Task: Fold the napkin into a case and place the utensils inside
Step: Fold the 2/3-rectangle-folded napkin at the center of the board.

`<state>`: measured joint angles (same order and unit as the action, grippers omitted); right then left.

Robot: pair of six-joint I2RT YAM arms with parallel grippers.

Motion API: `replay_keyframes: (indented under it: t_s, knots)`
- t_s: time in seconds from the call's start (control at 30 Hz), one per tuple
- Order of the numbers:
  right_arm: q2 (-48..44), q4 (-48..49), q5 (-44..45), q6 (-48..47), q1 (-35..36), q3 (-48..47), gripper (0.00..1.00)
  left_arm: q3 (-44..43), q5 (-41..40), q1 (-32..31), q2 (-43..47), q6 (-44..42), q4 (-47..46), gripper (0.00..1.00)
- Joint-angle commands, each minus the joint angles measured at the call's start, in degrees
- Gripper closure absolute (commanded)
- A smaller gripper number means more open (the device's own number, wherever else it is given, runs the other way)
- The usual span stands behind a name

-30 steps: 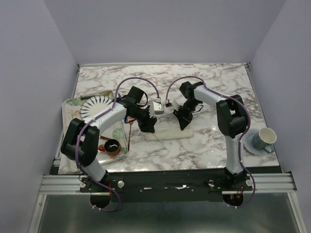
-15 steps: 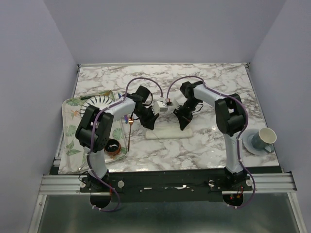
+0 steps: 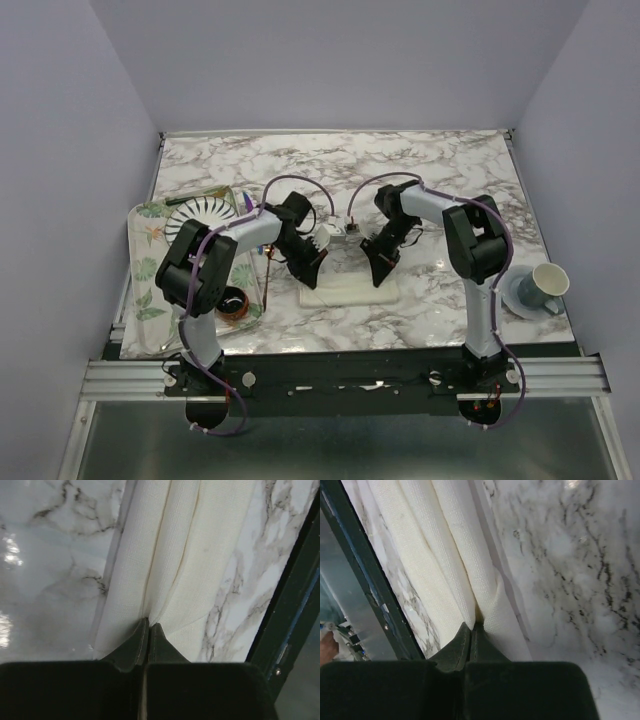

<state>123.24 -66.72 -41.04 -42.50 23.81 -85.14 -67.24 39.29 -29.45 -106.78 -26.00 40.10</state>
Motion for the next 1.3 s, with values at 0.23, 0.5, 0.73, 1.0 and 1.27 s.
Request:
replay_keyframes:
  t_s: [0.23,0.5,0.73,1.0,1.27]
  knots:
    - [-2.0,-1.7,-2.3,0.7,-0.1,0.8,0.99,1.1,2.0,3.2,5.2,4.6,-1.2,0.99]
    - [0.5,-1.7,-2.9,2.2,-0.5,-0.2,0.99,2.1,1.7,3.3,9.6,1.1,-7.4,0.58]
    - [2.6,-1.8,-4.8,3.9,-1.1,-1.3,0.99,4.9,-3.1,-4.7,12.7,-3.4,-15.4,0.48]
    - [2.6,-1.7,-6.2,4.7,-1.1,-1.0,0.99,2.8,-8.3,-12.6,8.3,-5.4,-19.1,0.44]
    - [2.7,-2.0,-7.0,4.2,-1.2,-1.0,0.99,1.1,-12.4,-16.4,3.7,-6.5,-19.6,0.48]
